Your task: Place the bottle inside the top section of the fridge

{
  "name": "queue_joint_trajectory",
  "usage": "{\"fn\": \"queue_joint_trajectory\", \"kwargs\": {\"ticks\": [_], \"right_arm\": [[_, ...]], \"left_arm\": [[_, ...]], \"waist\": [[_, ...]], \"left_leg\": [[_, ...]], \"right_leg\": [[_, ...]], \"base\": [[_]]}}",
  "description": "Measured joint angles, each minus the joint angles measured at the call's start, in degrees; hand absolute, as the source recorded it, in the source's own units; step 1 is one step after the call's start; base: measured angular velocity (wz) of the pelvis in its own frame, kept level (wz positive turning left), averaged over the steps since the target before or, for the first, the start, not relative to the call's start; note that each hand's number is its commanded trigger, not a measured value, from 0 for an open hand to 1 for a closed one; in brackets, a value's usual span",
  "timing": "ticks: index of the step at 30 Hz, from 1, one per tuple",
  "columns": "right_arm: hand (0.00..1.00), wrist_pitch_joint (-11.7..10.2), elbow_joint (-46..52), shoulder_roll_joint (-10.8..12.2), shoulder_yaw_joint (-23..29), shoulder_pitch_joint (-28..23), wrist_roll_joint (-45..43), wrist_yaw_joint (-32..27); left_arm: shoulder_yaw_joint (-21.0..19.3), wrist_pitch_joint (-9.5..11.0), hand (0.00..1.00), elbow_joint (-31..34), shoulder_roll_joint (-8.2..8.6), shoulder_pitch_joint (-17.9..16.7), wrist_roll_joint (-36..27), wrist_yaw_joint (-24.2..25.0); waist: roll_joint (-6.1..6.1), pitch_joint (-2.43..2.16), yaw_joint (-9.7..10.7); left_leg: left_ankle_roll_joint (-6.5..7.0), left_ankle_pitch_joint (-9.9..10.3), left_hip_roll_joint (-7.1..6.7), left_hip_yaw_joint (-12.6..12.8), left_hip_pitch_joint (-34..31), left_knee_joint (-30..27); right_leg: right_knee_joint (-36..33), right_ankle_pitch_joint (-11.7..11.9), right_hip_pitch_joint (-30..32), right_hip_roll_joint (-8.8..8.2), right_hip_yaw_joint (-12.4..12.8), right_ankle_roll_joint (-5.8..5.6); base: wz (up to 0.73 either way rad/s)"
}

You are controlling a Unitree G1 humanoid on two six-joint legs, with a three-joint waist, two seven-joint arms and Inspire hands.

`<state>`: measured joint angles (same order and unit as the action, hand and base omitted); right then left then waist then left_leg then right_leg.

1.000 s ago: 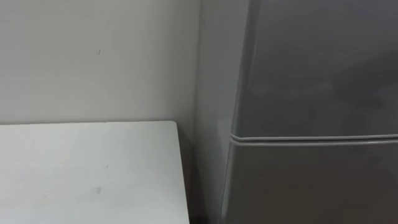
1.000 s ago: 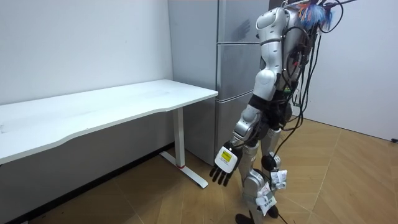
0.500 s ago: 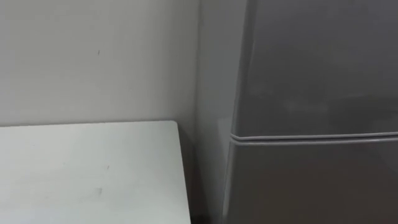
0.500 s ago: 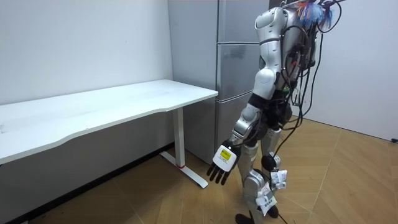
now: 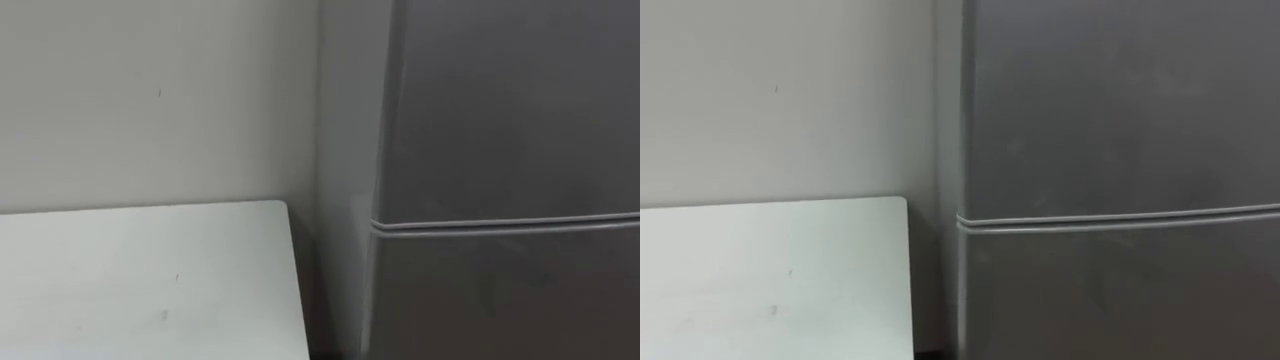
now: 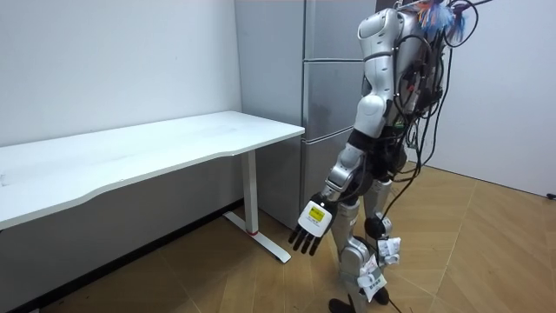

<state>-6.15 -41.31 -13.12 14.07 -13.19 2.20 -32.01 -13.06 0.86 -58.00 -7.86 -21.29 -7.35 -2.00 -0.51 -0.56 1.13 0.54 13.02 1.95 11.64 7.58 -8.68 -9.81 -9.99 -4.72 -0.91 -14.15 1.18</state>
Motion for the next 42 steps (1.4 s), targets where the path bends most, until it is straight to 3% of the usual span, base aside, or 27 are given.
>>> {"fn": "queue_joint_trajectory", "kwargs": {"ticks": [6, 14, 27, 35, 42], "right_arm": [[0.0, 0.0, -9.3, 0.3, -4.1, -0.3, -0.1, 2.3], [0.0, -0.3, -16.4, 1.8, -4.0, -0.4, -0.8, 4.9], [0.0, -0.4, -17.0, 4.8, -4.9, -1.0, 4.8, 11.6], [0.0, 0.1, -19.2, 6.2, -6.3, -1.2, 9.3, 18.8], [0.0, 0.7, -22.4, 6.2, -8.3, 0.7, 13.1, 29.4]], "left_arm": [[0.0, 0.0, 0.0, -0.9, 0.12, 0.5, -1.0, -0.2], [1.0, 1.2, 0.0, -2.4, 0.02, 0.6, -0.5, -0.4], [2.7, 1.9, 0.0, -2.1, 0.08, 2.9, 0.9, -0.8], [4.0, 1.7, 0.0, -2.1, 0.62, 2.8, 2.5, -0.9], [5.6, 1.8, 0.0, -2.2, 1.17, 3.7, 3.1, -0.1]], "waist": [[0.18, 0.03, -0.3], [0.23, 0.43, -0.2], [0.78, 0.59, 0.0], [1.62, 0.43, 0.1], [2.3, 0.47, 0.1]], "left_leg": [[-0.02, 0.0, -0.18, 0.0, 0.3, -0.1], [0.01, 0.0, -0.47, -0.1, 0.8, 0.0], [0.11, 0.1, -0.31, 0.0, 0.8, 0.2], [0.11, 0.2, -0.49, -0.1, 0.3, 0.2], [0.12, 0.2, -0.54, -0.7, -0.2, -0.1]], "right_leg": [[0.3, -0.2, -0.2, 0.01, 0.1, 0.04], [1.0, -0.3, -0.5, -0.02, 0.6, -0.24], [1.1, -0.4, -0.8, 0.01, 0.6, -0.39], [1.0, -0.4, -0.8, -0.02, 0.4, -0.41], [1.1, -0.4, -0.2, -0.13, 0.0, -0.44]], "base": [[0.0], [0.0], [0.0], [0.0], [0.01]]}}
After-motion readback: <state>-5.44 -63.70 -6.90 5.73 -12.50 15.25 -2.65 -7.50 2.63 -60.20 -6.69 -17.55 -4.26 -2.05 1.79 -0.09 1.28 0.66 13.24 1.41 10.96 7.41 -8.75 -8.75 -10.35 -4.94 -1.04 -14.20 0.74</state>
